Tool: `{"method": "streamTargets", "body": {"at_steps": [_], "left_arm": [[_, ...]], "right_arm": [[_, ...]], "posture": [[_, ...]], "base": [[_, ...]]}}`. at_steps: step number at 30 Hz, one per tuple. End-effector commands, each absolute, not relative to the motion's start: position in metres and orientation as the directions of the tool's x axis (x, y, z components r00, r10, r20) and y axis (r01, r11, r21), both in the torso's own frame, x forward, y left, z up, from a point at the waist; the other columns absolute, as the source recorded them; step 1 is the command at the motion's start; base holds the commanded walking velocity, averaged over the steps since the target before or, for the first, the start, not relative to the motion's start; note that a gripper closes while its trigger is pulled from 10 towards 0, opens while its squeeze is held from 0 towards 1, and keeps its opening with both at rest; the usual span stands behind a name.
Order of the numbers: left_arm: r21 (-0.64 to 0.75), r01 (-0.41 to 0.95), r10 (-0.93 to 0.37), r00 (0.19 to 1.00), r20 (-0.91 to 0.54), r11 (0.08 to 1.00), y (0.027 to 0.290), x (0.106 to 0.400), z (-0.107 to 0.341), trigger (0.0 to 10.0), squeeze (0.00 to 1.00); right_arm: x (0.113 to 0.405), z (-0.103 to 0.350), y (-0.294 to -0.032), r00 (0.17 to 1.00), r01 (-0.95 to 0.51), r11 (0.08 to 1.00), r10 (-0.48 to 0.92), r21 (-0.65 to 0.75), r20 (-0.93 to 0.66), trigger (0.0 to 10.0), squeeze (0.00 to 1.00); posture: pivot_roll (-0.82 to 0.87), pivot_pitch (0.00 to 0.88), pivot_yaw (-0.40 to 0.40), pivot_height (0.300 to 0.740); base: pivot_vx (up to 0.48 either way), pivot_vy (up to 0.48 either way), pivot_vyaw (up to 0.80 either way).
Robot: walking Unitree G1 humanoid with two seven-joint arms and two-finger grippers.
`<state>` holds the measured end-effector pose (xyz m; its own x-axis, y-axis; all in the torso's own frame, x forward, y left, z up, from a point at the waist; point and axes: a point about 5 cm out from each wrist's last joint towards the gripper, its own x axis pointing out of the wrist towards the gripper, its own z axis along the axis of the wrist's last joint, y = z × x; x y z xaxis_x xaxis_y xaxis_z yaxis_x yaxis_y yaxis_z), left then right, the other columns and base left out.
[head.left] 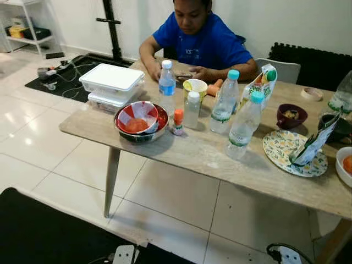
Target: Restocking fridge
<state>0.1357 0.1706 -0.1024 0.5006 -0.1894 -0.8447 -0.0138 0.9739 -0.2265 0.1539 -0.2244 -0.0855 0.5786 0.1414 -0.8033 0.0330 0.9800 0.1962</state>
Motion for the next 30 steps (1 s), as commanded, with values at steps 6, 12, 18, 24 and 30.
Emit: {"method": "streamTargets", "body": {"at_steps": [6, 12, 18, 24, 30], "left_arm": [[-0.233, -0.021, -0.193, 0.493, -0.848, 0.972, 0.167, 0.133, -0.104, 10.0, 0.00], [-0.250, 0.013, -0.225, 0.486, -0.845, 0.968, 0.165, 0.133, -0.103, 10.0, 0.00], [-0.245, -0.013, -0.207, 0.494, -0.844, 0.969, 0.167, 0.134, -0.103, 10.0, 0.00], [-0.235, -0.004, -0.202, 0.494, -0.845, 0.972, 0.170, 0.135, -0.103, 10.0, 0.00], [-0.237, -0.002, -0.205, 0.497, -0.843, 0.972, 0.170, 0.136, -0.102, 10.0, 0.00]], "right_arm": [[0.168, -0.079, -0.216, 0.594, -0.118, 0.969, 0.243, 0.216, -0.767, 10.0, 0.00], [0.187, -0.070, -0.204, 0.597, -0.274, 0.937, 0.341, 0.216, -0.726, 10.0, 0.00], [0.201, -0.061, -0.188, 0.585, -0.402, 0.878, 0.464, 0.260, -0.665, 10.0, 0.00], [0.209, -0.051, -0.171, 0.491, -0.597, 0.747, 0.630, 0.294, -0.602, 10.0, 0.00], [0.218, -0.031, -0.146, 0.275, -0.779, 0.463, 0.858, 0.423, -0.435, 10.0, 0.00]], "posture": [[-0.06, 0.039, -0.055, 0.740], [-0.06, 0.040, -0.053, 0.740], [-0.06, 0.035, -0.051, 0.740], [-0.06, 0.030, -0.050, 0.740], [-0.06, 0.024, -0.049, 0.740]], "base": [[0.000, 0.000, 0.00], [0.000, -0.203, 0.00], [0.000, -0.298, 0.00], [0.000, 0.000, 0.00], [0.000, 0.000, 0.00]]}}
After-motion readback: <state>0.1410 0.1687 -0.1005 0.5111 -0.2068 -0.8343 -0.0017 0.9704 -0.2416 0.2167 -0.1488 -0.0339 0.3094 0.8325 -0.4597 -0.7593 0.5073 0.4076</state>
